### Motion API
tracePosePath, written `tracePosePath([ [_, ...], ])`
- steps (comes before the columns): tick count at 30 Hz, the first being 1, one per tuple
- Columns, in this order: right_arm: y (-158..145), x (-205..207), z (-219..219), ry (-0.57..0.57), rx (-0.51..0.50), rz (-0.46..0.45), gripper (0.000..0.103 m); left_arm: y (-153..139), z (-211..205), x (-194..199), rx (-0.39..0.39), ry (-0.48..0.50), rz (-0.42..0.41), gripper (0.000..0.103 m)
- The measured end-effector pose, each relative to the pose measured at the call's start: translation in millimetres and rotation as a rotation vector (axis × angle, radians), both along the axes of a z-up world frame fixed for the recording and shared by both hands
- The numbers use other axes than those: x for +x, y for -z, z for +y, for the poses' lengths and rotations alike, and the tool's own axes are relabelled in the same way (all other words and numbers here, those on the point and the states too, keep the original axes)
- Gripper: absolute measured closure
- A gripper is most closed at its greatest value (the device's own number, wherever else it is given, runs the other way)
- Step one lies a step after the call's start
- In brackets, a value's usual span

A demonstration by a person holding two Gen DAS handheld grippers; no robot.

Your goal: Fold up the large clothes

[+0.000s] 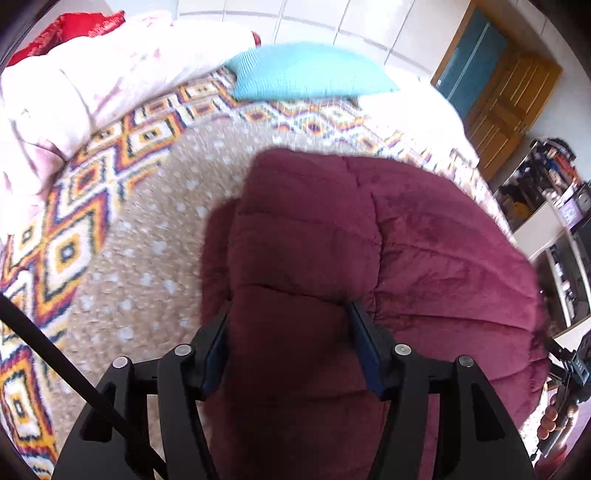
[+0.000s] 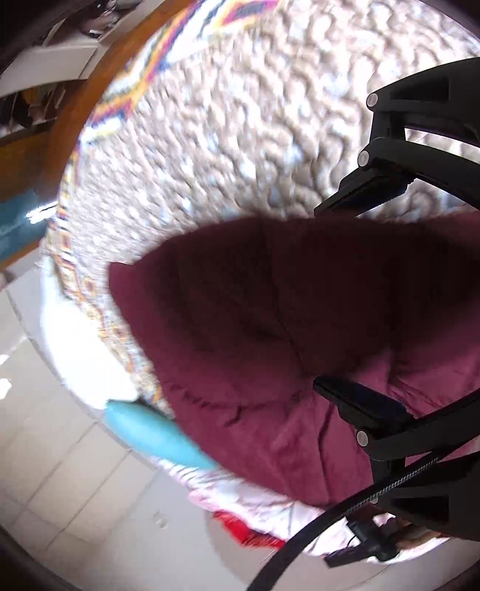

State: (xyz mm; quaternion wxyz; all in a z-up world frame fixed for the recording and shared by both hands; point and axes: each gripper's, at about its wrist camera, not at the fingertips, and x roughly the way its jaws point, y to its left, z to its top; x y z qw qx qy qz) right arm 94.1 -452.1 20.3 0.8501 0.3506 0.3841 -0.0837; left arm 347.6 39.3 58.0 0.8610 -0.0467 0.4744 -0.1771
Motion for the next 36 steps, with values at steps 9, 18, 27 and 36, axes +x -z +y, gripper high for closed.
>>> tracePosePath([
  [9, -16, -98, -3, 0.012, 0.033, -0.060, 0.010, -12, 73, -64, -0.129, -0.019, -0.001, 0.029],
  [18, 35, -134, 77, -0.087, 0.268, -0.123, 0.010, 46, 93, -150, -0.335, 0.031, 0.046, 0.026],
  [27, 42, -87, 95, 0.035, 0.294, -0.207, 0.007, 81, 48, -115, -0.445, 0.047, 0.082, 0.023],
  [36, 38, -40, 117, 0.149, 0.160, -0.134, 0.002, 99, 33, -81, -0.475, -0.056, 0.170, 0.013],
])
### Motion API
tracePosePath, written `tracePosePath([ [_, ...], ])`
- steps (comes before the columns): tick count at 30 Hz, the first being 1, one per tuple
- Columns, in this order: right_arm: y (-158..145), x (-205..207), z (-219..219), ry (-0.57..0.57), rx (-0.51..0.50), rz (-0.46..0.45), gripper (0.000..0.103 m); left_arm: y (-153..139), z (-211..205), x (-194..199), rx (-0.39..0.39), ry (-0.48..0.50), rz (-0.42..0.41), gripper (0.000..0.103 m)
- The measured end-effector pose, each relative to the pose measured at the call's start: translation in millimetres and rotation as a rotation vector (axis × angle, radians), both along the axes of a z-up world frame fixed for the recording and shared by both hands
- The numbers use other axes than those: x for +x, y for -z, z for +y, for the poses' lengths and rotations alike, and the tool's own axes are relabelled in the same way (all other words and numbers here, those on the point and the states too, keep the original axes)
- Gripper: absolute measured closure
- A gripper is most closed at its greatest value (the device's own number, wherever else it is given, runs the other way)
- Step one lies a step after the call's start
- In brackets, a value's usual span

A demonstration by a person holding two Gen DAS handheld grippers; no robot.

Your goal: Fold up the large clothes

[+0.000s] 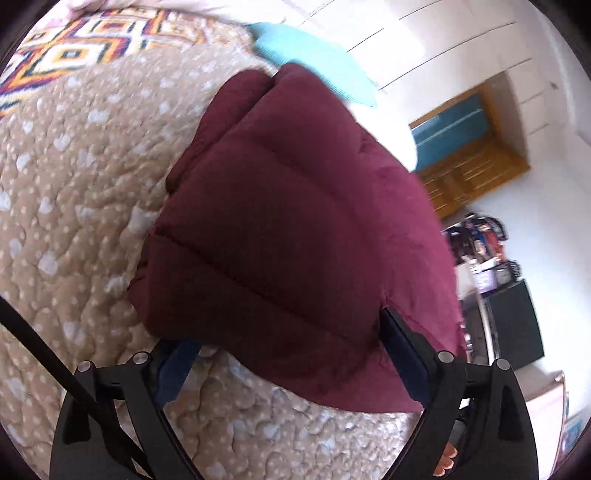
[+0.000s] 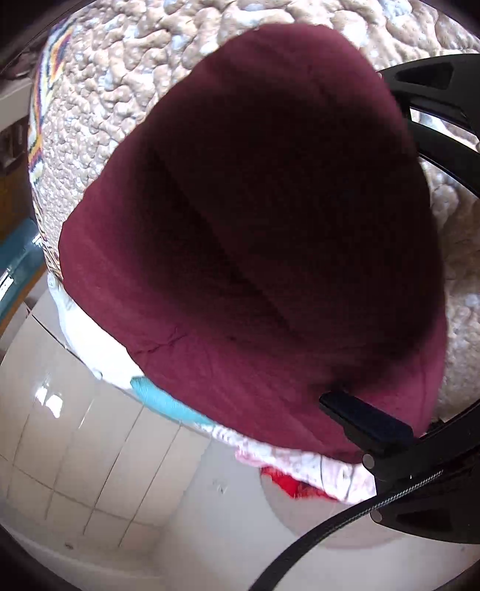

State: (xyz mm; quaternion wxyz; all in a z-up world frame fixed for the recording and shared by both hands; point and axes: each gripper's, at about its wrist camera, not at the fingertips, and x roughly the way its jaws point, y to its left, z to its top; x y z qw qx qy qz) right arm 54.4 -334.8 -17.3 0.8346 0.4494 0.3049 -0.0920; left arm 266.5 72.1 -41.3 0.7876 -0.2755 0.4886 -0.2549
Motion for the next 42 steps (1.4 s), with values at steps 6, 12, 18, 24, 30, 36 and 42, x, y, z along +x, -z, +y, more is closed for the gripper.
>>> tracePosePath([
  [6, -3, -3, -8, -0.063, 0.134, -0.033, 0.076, -27, -7, -21, 0.114, -0.022, -0.042, 0.057],
  [12, -12, -27, 11, -0.106, 0.139, -0.050, 0.080, -42, -1, -55, 0.144, -0.005, -0.059, 0.059],
  [18, -5, -27, 12, -0.115, 0.147, -0.029, 0.080, -41, -5, -70, 0.218, 0.010, -0.093, 0.057],
  [24, 1, -21, 5, -0.145, 0.145, -0.029, 0.071, -39, -1, -92, 0.261, -0.006, -0.099, 0.051],
  [30, -12, -33, 12, -0.094, 0.064, 0.017, 0.043, -50, 12, -118, 0.350, -0.044, -0.126, 0.047],
  [36, -52, -65, 24, -0.097, -0.161, 0.045, 0.039, -64, 51, -141, 0.478, -0.147, -0.180, 0.047],
  [42, -88, -83, 32, -0.104, -0.375, 0.006, 0.040, -88, 61, -144, 0.457, -0.173, -0.232, 0.044],
])
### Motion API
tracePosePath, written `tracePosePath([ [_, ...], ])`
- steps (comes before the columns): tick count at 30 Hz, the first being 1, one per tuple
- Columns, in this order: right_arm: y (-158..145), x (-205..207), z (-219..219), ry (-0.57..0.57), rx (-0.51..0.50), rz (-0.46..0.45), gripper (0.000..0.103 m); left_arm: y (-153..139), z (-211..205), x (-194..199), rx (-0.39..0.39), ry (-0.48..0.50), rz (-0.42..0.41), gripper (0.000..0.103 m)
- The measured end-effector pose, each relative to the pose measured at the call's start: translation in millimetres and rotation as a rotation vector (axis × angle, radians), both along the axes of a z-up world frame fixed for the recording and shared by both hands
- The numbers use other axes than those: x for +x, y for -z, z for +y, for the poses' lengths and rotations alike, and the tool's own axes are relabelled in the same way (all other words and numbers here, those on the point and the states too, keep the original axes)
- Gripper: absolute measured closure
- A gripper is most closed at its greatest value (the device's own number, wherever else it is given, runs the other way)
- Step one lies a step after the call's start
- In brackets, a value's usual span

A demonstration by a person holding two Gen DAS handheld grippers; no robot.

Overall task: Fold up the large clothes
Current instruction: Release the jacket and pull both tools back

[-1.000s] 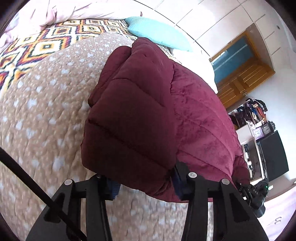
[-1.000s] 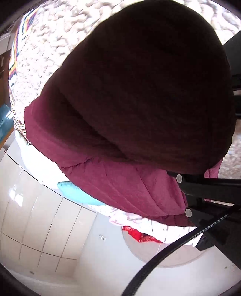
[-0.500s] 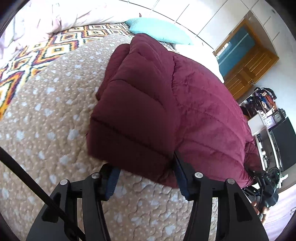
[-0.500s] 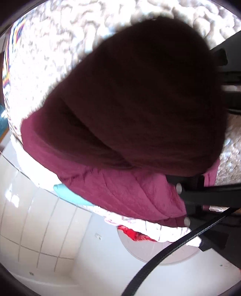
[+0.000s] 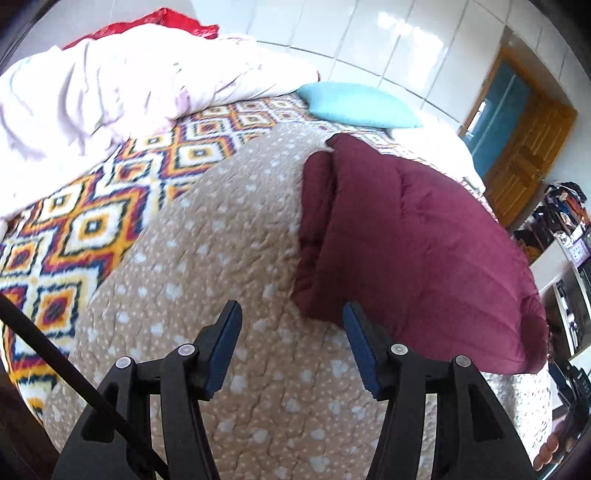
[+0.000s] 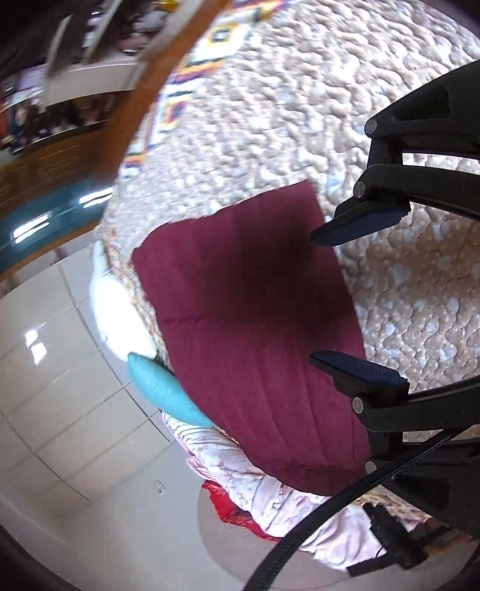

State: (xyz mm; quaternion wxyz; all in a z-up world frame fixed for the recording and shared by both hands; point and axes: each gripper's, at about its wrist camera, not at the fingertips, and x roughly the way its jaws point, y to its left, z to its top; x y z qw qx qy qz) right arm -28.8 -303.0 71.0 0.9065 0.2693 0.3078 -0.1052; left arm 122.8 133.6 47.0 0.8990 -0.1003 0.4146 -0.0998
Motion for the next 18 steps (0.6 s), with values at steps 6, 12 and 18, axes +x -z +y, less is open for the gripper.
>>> tracePosePath([
  [6, 14, 64, -3, -0.001, -0.087, 0.107, 0.040, 20, -21, 47, 0.132, -0.039, 0.051, 0.040],
  [12, 49, 83, -32, -0.008, -0.092, 0.191, 0.039, 40, -15, 61, 0.110, -0.041, 0.099, 0.035],
  [18, 29, 64, -15, -0.028, -0.150, 0.173, 0.035, 10, -12, 18, 0.192, -0.120, -0.037, 0.035],
])
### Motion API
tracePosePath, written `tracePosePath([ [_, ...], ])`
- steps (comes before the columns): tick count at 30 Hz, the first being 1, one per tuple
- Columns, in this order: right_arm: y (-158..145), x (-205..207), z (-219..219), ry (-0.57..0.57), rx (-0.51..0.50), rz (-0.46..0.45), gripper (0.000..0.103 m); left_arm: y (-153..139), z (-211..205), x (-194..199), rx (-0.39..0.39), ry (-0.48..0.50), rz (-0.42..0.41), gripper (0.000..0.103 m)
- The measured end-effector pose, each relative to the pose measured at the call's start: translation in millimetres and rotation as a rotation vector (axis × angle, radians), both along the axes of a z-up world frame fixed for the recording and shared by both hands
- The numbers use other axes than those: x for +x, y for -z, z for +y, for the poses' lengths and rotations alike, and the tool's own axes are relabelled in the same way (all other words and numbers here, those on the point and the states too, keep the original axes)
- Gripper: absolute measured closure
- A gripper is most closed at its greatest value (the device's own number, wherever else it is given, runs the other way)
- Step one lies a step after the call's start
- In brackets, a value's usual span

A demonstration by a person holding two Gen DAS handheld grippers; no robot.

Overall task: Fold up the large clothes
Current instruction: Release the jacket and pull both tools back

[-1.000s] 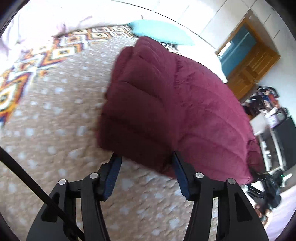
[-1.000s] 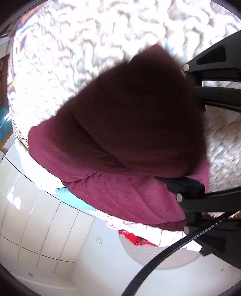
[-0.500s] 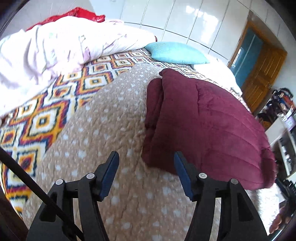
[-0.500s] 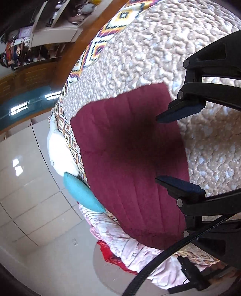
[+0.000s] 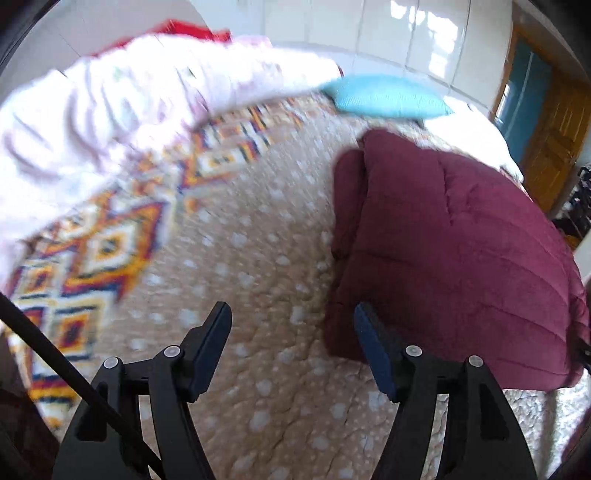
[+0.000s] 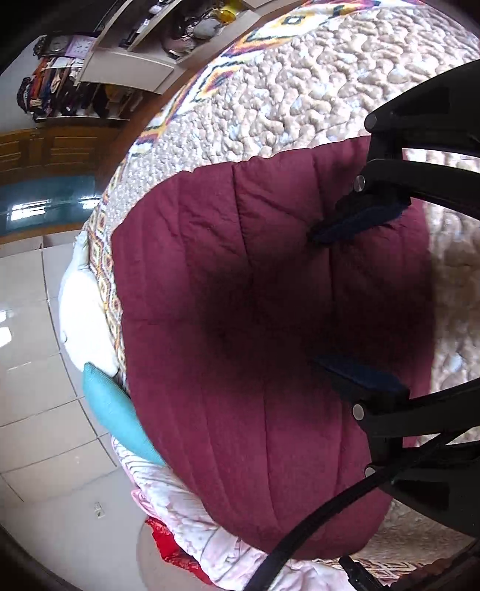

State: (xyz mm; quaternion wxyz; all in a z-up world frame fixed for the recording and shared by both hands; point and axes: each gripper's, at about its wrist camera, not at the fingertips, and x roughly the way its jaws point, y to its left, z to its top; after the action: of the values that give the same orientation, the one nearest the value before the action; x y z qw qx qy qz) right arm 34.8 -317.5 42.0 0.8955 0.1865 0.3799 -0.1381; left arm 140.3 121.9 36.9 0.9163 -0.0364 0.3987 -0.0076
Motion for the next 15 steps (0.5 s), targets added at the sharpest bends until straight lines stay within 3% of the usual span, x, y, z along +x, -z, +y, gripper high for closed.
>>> tracePosePath([
  [2, -9, -24, 10, -0.004, 0.004, -0.037, 0.035, -20, 1, -28, 0.060, -0.068, -0.108, 0.034],
  [4, -16, -43, 23, -0.010, -0.018, -0.062, 0.033, -42, 1, -58, 0.112, -0.115, -0.227, 0.018],
  [5, -21, -56, 34, -0.016, -0.043, -0.077, 0.032, -53, -1, -75, 0.134, -0.130, -0.290, 0.015],
  [8, -27, -88, 67, -0.030, -0.121, -0.094, 0.028, -81, -8, -125, 0.179, -0.152, -0.459, 0.012],
  [12, -25, -121, 102, -0.053, -0.195, -0.096, 0.025, -107, -18, -183, 0.109, -0.080, -0.612, 0.007],
  [15, -21, -142, 117, -0.048, -0.184, -0.102, 0.024, -116, -28, -205, 0.004, 0.050, -0.585, 0.007],
])
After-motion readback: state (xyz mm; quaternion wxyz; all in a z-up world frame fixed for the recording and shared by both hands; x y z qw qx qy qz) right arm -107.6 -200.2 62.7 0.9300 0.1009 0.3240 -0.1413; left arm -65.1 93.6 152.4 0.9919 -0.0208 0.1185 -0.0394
